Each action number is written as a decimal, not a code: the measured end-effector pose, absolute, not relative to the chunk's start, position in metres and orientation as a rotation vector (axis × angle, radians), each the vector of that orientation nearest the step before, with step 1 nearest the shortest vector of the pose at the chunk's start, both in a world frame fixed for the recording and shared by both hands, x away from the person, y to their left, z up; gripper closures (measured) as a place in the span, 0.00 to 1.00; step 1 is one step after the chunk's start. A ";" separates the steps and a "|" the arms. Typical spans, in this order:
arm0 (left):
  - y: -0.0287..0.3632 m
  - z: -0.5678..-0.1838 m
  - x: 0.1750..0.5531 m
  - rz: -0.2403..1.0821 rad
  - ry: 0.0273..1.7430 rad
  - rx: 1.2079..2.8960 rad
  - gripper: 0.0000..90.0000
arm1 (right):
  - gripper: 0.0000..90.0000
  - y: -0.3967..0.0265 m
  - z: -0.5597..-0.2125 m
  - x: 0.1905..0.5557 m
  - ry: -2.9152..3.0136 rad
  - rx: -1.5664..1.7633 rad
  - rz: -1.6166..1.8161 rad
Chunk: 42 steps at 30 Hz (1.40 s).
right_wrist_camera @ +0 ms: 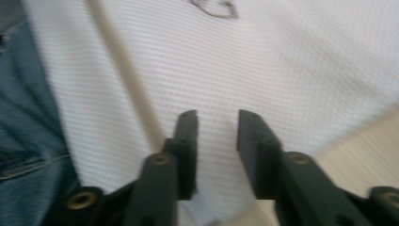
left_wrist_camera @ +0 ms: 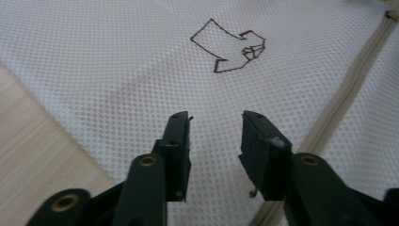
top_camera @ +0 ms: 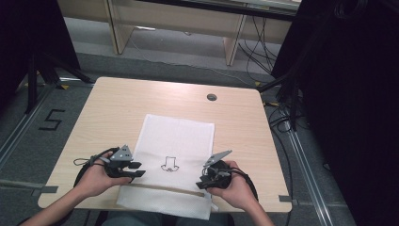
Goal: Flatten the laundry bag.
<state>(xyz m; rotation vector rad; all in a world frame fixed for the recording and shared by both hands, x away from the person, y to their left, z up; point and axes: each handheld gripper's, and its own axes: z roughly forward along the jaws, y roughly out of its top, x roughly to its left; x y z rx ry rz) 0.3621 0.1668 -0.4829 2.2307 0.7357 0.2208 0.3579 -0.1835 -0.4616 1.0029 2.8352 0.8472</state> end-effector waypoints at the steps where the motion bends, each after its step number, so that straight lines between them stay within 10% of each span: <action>1: 0.166 -0.482 0.361 0.223 0.723 2.250 0.78 | 0.88 -0.187 -0.462 0.360 2.830 1.035 0.813; 5: 0.161 -0.487 0.357 0.219 0.682 2.339 0.86 | 1.00 -0.195 -0.462 0.360 2.833 1.069 0.705; 42: 0.148 -0.498 0.361 0.191 0.646 2.464 0.87 | 1.00 -0.182 -0.473 0.364 2.816 1.039 0.646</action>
